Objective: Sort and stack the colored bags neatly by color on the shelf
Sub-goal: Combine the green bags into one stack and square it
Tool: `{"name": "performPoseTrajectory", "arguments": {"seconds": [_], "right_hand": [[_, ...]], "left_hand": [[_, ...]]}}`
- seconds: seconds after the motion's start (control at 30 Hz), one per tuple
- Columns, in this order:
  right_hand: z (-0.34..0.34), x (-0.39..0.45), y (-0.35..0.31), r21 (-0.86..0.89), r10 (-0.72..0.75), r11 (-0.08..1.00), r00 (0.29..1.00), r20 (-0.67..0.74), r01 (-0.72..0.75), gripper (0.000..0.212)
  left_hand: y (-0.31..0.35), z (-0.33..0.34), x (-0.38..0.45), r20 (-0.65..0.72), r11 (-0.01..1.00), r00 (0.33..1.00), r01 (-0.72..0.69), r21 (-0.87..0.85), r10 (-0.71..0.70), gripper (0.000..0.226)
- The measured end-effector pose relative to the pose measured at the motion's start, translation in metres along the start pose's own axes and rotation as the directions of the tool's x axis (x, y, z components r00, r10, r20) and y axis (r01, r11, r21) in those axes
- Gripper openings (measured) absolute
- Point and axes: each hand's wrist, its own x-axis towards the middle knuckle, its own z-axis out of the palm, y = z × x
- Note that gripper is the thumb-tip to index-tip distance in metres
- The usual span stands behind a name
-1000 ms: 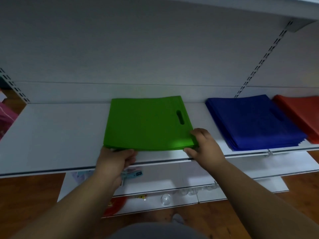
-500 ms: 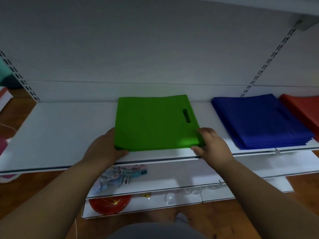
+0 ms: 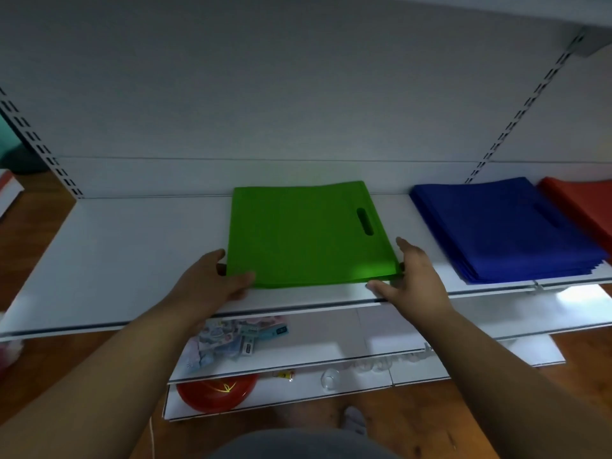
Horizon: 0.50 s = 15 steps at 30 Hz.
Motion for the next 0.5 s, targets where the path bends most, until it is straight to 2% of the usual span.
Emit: {"name": "performPoseTrajectory", "arguments": {"seconds": [0.07,0.1,0.17,0.2,0.23,0.27,0.3,0.33,0.37,0.4,0.47,0.5], "right_hand": [[0.000,-0.003,-0.009,0.149,0.162,0.976,0.987,0.011,-0.162,0.105],[0.002,-0.006,-0.015,0.192,0.233,0.956,0.972,-0.030,-0.224,0.099],[0.007,-0.016,-0.031,0.284,0.360,0.908,0.920,-0.155,-0.308,0.071],[0.009,-0.022,-0.044,0.359,0.429,0.867,0.885,-0.179,-0.347,0.052],[0.012,-0.029,-0.058,0.453,0.503,0.798,0.853,-0.140,-0.396,0.035],[0.017,-0.035,-0.071,0.564,0.568,0.691,0.822,-0.038,-0.452,0.025],[0.023,-0.038,-0.085,0.681,0.607,0.522,0.784,0.128,-0.515,0.021],[0.030,-0.039,-0.099,0.763,0.586,0.294,0.739,0.331,-0.576,0.022],[0.036,-0.039,-0.114,0.766,0.498,0.061,0.685,0.532,-0.640,0.027],[0.041,-0.038,-0.127,0.710,0.374,-0.126,0.629,0.681,-0.693,0.034],[0.051,-0.032,-0.147,0.598,0.182,-0.369,0.575,0.797,-0.712,0.049],[0.054,-0.027,-0.152,0.584,0.147,-0.454,0.590,0.794,-0.673,0.057]], "left_hand": [[0.007,0.004,0.002,0.030,0.908,0.989,0.145,-0.392,-0.145,0.019],[0.010,0.005,0.004,0.027,0.857,0.979,0.190,-0.480,-0.202,0.016],[0.020,0.007,0.008,0.024,0.836,0.963,0.246,-0.491,-0.270,0.019],[0.024,0.009,0.009,0.026,0.854,0.960,0.262,-0.449,-0.280,0.020],[0.028,0.011,0.009,0.030,0.870,0.958,0.273,-0.410,-0.287,0.019],[0.031,0.013,0.009,0.042,0.874,0.955,0.287,-0.392,-0.295,0.016],[0.034,0.015,0.008,0.064,0.865,0.951,0.303,-0.401,-0.303,0.013],[0.035,0.016,0.008,0.090,0.844,0.946,0.319,-0.430,-0.312,0.012],[0.037,0.016,0.008,0.117,0.810,0.942,0.331,-0.484,-0.315,0.012],[0.038,0.017,0.008,0.138,0.763,0.939,0.336,-0.553,-0.314,0.012],[0.038,0.017,0.008,0.142,0.684,0.941,0.323,-0.654,-0.308,0.011],[0.037,0.018,0.008,0.124,0.680,0.944,0.308,-0.665,-0.306,0.011]]}}
